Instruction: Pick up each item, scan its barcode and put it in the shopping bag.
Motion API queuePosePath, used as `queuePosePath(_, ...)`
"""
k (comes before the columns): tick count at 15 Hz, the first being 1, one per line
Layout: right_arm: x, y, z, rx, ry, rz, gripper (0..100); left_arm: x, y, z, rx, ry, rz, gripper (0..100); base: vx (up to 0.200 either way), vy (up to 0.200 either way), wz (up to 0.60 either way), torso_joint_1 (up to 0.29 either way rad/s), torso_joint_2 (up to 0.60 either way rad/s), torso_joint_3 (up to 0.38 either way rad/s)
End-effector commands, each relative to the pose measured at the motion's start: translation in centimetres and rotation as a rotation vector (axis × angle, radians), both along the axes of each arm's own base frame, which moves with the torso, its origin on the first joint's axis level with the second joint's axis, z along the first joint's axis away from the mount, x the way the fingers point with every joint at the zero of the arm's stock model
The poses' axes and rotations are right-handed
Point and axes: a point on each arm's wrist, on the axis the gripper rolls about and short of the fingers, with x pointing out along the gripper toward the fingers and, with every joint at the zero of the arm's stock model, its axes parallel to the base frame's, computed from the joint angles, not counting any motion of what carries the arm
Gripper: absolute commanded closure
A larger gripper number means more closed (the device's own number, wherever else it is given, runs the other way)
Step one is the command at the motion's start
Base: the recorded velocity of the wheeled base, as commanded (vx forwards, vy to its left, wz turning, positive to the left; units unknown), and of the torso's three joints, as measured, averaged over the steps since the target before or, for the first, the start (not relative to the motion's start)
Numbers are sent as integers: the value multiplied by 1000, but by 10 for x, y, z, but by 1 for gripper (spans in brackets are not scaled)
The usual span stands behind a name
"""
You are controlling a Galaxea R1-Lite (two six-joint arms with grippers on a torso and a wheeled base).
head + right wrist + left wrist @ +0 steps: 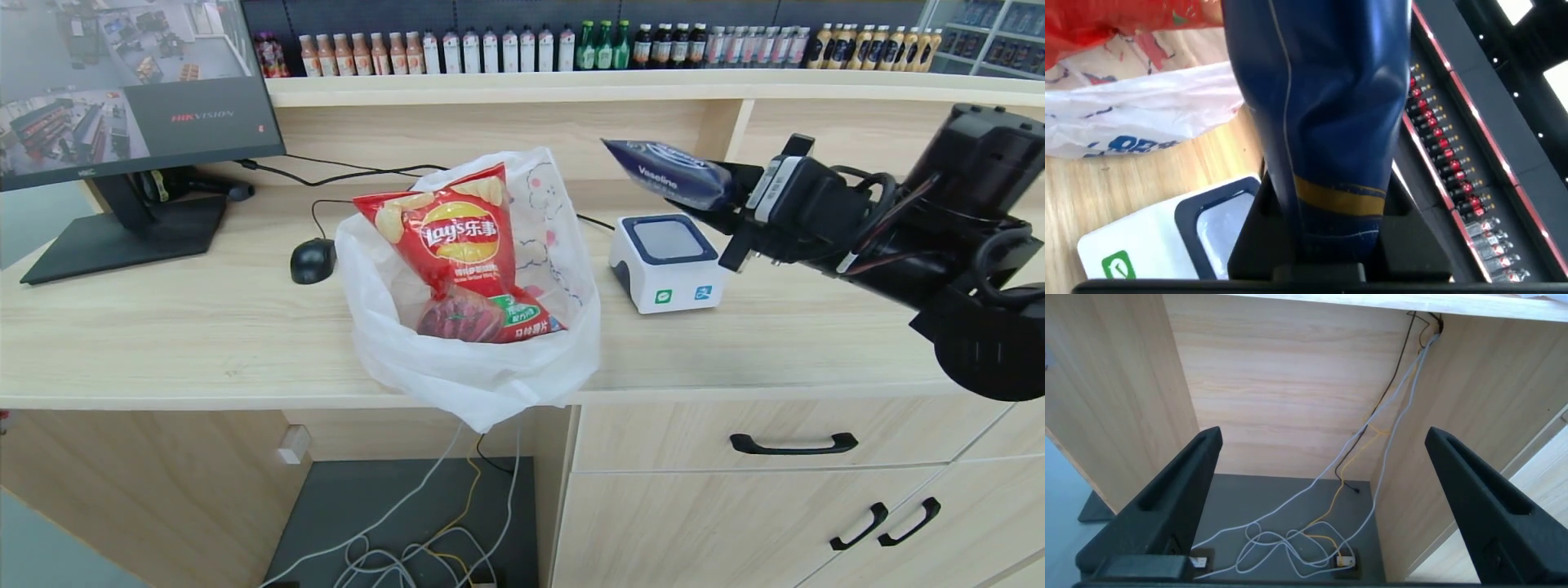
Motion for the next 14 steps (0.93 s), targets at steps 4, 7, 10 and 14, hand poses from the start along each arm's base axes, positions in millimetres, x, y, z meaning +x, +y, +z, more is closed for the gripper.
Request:
queuePosePath(4, -19, -6, 12, 191, -3, 32, 100, 0, 0, 0, -1, 0, 1, 0, 0, 0, 0, 0, 0, 0)
queuePosePath(7, -33, -7, -11, 333, 64, 66, 100, 0, 0, 0, 1, 0, 1, 0, 0, 0, 0, 0, 0, 0)
queuePosePath(10, -52, 1, 0, 572, 166, 54, 100, 0, 0, 0, 1, 0, 1, 0, 0, 0, 0, 0, 0, 0)
queuePosePath(14, -64, -10, -20, 767, 303, 97, 100, 0, 0, 0, 1, 0, 1, 0, 0, 0, 0, 0, 0, 0)
